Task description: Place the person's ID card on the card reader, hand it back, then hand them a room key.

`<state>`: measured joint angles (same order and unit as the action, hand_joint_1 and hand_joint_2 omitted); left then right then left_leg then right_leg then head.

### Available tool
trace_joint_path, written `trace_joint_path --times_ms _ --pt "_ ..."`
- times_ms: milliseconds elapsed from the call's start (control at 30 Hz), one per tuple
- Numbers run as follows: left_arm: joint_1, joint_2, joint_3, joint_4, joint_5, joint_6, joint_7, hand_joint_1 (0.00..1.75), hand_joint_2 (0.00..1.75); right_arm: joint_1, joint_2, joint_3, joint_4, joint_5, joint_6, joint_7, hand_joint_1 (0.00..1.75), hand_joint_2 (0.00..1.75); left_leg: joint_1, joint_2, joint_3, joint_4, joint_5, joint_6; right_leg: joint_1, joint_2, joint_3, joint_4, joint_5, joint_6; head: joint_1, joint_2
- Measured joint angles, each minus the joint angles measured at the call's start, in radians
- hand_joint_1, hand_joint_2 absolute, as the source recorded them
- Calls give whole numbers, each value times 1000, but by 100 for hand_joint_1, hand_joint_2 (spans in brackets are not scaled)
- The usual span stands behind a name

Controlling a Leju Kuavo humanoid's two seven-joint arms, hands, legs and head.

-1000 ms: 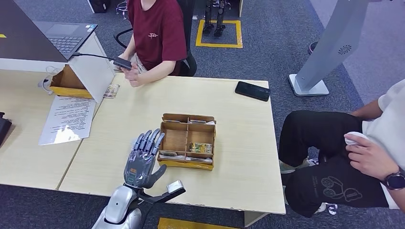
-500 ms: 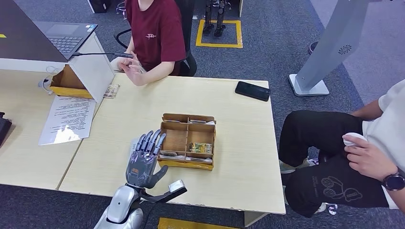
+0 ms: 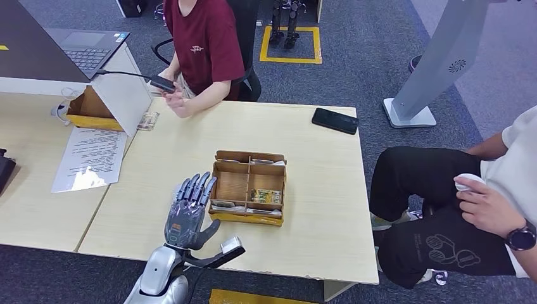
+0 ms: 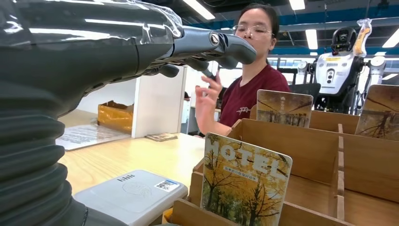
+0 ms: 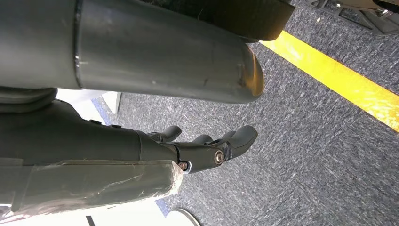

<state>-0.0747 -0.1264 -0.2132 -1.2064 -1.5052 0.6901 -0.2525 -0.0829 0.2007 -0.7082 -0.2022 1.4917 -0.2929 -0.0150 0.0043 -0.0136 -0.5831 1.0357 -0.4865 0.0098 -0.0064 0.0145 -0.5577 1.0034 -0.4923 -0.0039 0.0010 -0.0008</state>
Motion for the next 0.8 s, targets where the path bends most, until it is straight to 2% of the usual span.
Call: trace_joint_path --times_ms 800 --pt "-21 -23 2 18 16 0 -21 0 175 -2 7 0 0 6 1 0 0 0 0 0 0 0 0 0 0 0 0 0 0 0 0 0"
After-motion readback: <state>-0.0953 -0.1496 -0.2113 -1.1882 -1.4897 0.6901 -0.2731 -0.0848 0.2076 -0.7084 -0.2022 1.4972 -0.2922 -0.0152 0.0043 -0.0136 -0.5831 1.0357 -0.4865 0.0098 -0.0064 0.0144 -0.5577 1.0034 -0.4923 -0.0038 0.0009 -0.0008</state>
